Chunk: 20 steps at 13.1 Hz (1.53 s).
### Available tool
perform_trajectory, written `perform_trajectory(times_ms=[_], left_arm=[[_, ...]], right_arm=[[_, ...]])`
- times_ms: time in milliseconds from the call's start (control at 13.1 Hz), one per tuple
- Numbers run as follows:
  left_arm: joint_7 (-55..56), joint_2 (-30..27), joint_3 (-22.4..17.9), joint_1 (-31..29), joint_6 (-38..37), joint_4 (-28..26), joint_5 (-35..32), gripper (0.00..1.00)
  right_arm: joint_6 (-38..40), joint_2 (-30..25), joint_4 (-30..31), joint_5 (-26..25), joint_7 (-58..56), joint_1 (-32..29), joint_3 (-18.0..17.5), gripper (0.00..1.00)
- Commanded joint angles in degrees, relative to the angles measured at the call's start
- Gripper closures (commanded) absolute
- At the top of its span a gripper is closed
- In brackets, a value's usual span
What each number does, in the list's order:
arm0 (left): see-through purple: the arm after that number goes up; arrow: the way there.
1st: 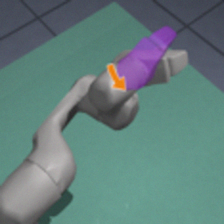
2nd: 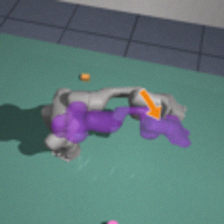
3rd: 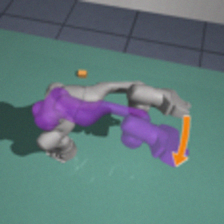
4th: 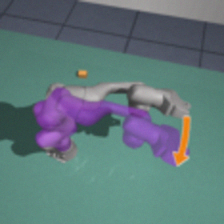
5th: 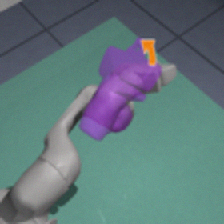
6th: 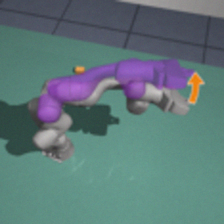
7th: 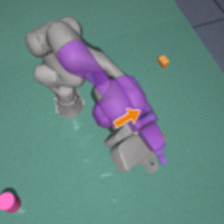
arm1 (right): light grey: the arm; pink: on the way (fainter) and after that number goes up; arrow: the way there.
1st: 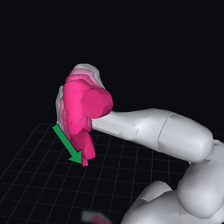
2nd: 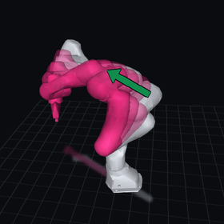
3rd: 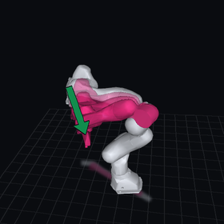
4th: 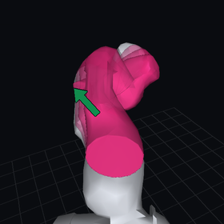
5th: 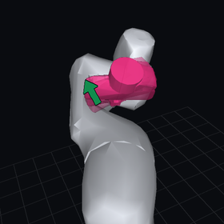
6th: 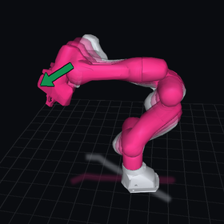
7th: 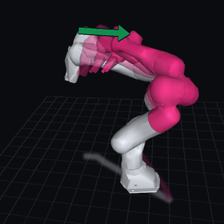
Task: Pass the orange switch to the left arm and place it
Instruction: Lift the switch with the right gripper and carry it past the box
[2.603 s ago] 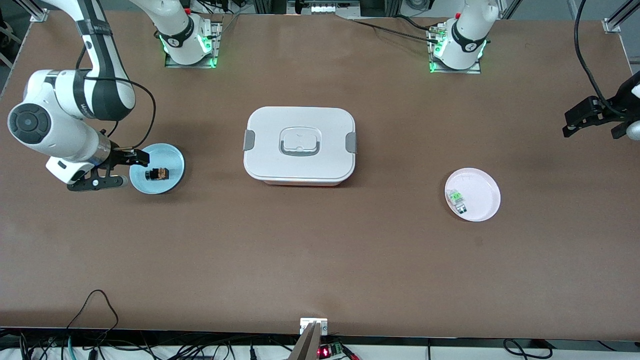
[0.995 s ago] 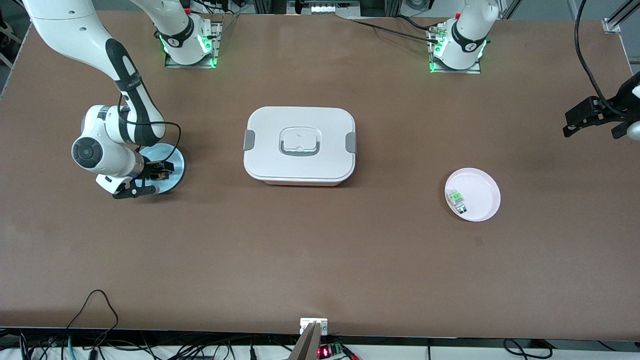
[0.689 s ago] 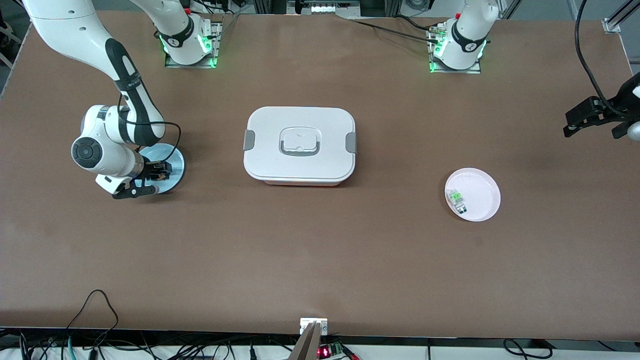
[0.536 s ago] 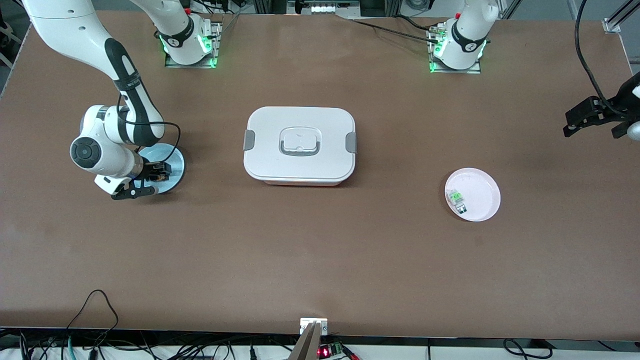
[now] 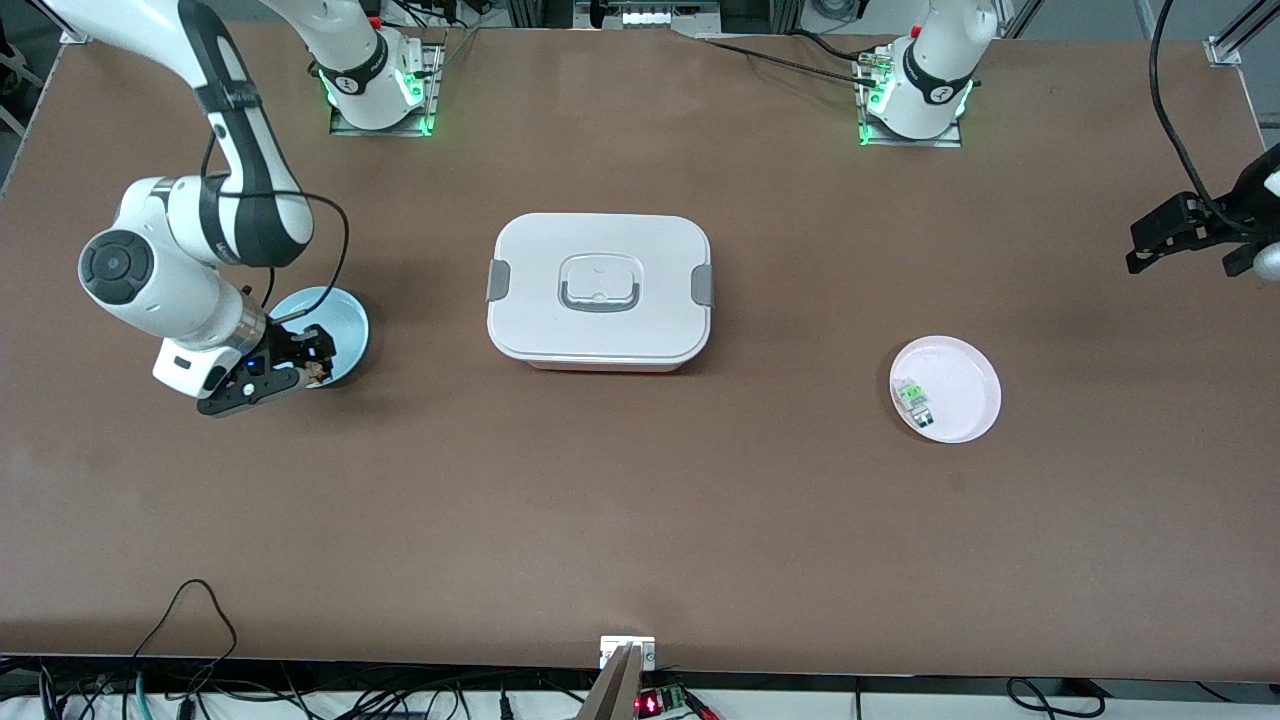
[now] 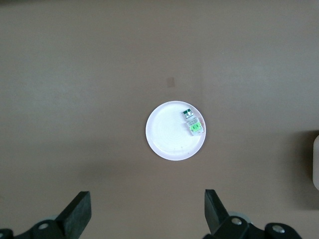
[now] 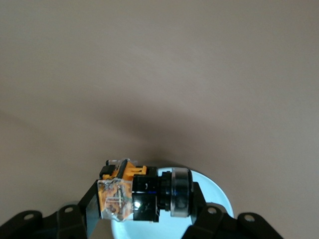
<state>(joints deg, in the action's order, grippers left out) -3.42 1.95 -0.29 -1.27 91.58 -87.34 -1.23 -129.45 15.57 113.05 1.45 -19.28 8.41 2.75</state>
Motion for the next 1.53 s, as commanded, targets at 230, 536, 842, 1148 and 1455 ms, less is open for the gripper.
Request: perform_trajectory(times_ms=[230, 536, 842, 1148, 1455], left_arm=[[0.61, 0.51, 0.03, -0.23, -1.14, 1.47, 0.79, 0.00], [0.61, 0.51, 0.03, -0.23, -1.14, 1.38, 0.79, 0.00], [0.70, 0.51, 0.12, -0.14, -1.14, 1.38, 0.79, 0.00], [0.70, 0.51, 0.12, -0.05, -1.14, 1.47, 0.79, 0.00], [0.79, 0.16, 0.21, 0.13, -2.19, 1.73, 6.74, 0.00]], right_arm=[[4.38, -8.71, -0.90, 6.19, -8.22, -0.42, -13.10, 1.00], [11.74, -9.42, -9.66, 12.68, -9.28, -0.42, -22.85, 1.00], [11.68, -8.89, -15.84, 14.45, -9.20, -0.42, -31.47, 1.00], [9.14, -8.89, -20.14, 18.14, -9.02, 0.11, -33.86, 1.00], [-0.42, -8.80, -20.68, 22.01, -8.85, 0.11, -37.45, 1.00]])
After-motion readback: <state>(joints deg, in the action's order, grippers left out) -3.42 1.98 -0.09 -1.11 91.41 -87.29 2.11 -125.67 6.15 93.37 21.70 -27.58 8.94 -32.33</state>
